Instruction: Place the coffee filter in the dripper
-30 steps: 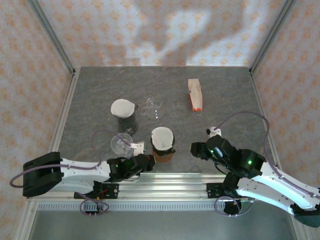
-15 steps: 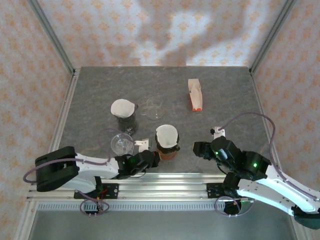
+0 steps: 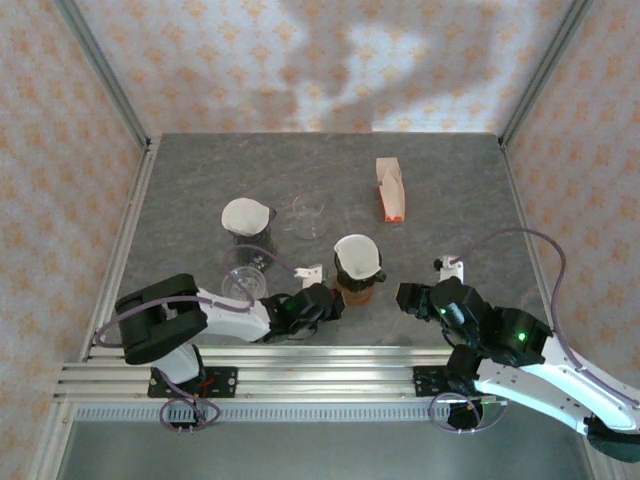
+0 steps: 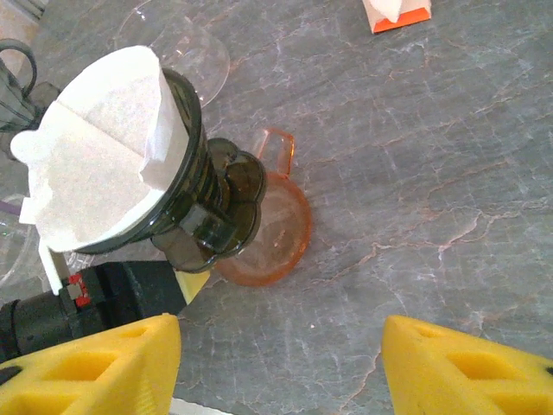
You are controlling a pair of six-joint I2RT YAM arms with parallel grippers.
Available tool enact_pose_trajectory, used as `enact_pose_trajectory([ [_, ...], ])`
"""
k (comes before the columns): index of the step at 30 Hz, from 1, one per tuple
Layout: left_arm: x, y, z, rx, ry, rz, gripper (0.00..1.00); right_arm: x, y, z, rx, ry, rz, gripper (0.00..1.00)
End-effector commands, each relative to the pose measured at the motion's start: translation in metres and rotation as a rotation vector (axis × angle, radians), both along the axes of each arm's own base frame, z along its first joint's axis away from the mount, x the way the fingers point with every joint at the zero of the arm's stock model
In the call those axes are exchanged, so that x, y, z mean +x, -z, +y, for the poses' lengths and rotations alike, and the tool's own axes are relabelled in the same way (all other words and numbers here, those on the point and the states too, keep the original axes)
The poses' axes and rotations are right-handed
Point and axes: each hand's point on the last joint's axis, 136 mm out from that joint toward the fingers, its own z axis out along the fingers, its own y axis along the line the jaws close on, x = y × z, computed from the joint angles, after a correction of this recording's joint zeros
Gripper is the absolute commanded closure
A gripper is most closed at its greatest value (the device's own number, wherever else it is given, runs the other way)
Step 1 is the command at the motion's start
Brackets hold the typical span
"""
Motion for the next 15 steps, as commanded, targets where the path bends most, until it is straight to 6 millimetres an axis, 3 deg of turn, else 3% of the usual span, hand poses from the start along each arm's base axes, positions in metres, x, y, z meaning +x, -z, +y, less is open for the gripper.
enact_pose_trajectory([
  [1, 0.019, -0.016, -0.012, -0.036, -0.003, -0.053, 1.00, 0.001, 0.007, -0.013, -0.039, 0.048, -0.006, 0.37],
  [15, 0.058, -0.021, -0.035, -0.072, -0.026, -0.075, 1.00, 0.000, 0.013, -0.013, -0.028, 0.052, 0.008, 0.37],
])
